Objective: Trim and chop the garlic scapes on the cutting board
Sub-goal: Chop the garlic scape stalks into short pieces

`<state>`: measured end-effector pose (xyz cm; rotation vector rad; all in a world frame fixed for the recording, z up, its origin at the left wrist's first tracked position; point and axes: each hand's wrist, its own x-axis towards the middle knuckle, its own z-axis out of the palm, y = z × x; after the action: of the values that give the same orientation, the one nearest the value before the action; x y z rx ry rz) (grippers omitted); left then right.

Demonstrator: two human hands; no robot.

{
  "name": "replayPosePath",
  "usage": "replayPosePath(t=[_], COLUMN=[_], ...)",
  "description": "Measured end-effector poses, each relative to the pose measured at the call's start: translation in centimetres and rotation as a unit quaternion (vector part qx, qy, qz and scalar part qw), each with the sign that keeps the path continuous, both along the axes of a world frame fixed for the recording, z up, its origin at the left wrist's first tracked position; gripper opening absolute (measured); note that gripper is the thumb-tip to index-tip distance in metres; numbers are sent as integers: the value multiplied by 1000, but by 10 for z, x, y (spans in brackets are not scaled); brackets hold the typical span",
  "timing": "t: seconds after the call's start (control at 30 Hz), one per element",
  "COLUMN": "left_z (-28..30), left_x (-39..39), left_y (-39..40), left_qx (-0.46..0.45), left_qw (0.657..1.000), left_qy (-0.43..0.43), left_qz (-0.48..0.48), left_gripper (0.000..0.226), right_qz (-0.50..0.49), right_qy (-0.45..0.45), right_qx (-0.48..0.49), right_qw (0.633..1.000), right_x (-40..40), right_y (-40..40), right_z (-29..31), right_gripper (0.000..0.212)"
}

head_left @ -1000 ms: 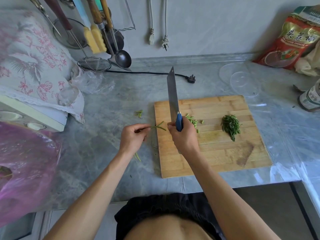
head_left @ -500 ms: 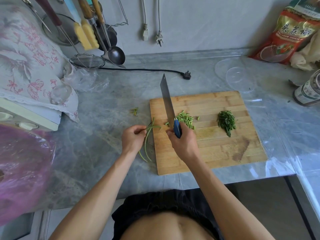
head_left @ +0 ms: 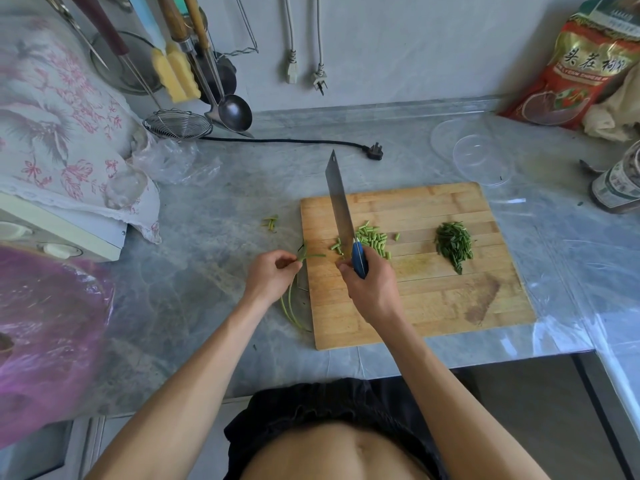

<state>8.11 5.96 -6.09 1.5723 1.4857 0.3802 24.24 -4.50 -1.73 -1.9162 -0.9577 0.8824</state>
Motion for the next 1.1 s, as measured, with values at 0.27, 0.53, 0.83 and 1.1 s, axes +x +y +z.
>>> replayPosePath(t=[0.27, 0.53, 0.83, 1.1], left_z=[4, 6, 0, 2], left_x=[4, -4, -8, -14], left_y=[-9, 15, 6, -7], left_qx=[113, 219, 303, 275], left_qw=[993, 946, 936, 956], left_qy=[24, 57, 17, 22], left_qz=[-30, -231, -180, -97], left_gripper=[14, 19, 17, 23], right_qz=[10, 44, 44, 29], right_qy=[-7, 1, -4, -5], right_qx=[2, -13, -30, -33], right_qw=[1000, 999, 999, 999], right_x=[-1, -2, -8, -10], right_y=[-3, -17, -25, -23], right_z=[5, 18, 18, 16], right_gripper=[22, 28, 26, 24])
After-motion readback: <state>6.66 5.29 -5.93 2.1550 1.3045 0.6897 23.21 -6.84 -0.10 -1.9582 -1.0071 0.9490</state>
